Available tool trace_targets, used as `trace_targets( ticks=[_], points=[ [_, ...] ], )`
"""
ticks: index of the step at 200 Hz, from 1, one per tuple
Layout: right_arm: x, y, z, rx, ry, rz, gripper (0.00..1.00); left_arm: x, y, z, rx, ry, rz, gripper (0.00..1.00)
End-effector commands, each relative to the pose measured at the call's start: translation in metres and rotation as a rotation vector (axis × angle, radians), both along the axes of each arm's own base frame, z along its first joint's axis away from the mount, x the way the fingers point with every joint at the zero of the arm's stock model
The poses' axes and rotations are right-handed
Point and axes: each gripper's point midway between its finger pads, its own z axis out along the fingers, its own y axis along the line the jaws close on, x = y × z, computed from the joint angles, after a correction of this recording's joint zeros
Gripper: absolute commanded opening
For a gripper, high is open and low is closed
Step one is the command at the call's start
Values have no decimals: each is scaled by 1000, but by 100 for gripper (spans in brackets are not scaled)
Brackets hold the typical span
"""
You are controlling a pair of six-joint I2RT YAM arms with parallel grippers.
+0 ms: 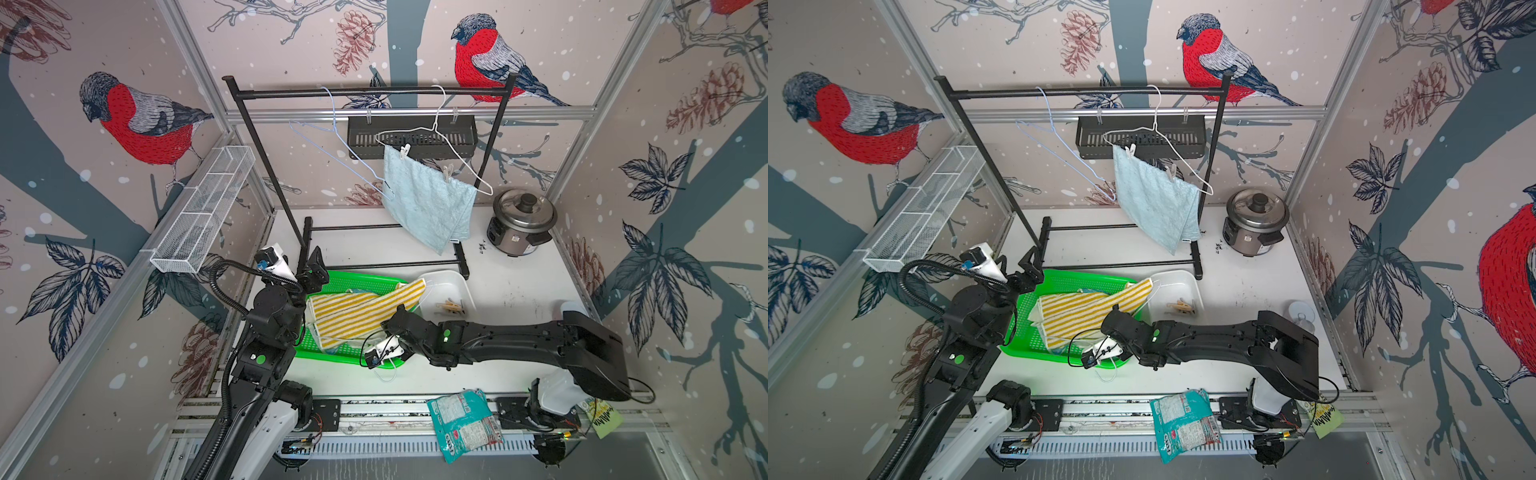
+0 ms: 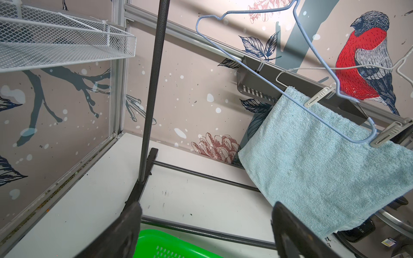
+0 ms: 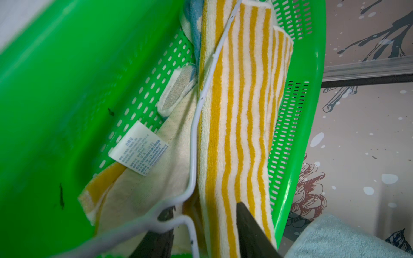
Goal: Remove the clothespins securing towels to the hanger
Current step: Pick up the hanger from the basket.
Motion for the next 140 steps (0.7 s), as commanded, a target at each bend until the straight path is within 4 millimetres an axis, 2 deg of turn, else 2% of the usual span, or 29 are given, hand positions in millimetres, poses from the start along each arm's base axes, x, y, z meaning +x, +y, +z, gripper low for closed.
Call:
trace_targets(
  ticks=[1,25,47,73,101,119,140],
  points=[
    [5,3,1,23,-19,-21,35,-2,6,2,-5,-6,28,90],
    [6,4,5,44,-25,-30,17,-4,8,5,2,-8,32,90],
    [10,4,21,92,-37,-59,3,-7,8,11,16,-12,25,90],
    [17,9,55,195,-8,-136,1,-14,2,29,32,-47,-20,89],
    [24,14,87,279,70,-222,0,-27,-5,59,30,-118,-79,89],
    [27,15,103,316,130,-262,0,-36,-5,75,22,-149,-92,88],
    [35,16,135,410,210,-303,0,-47,-4,92,-11,-169,-103,85]
  ],
)
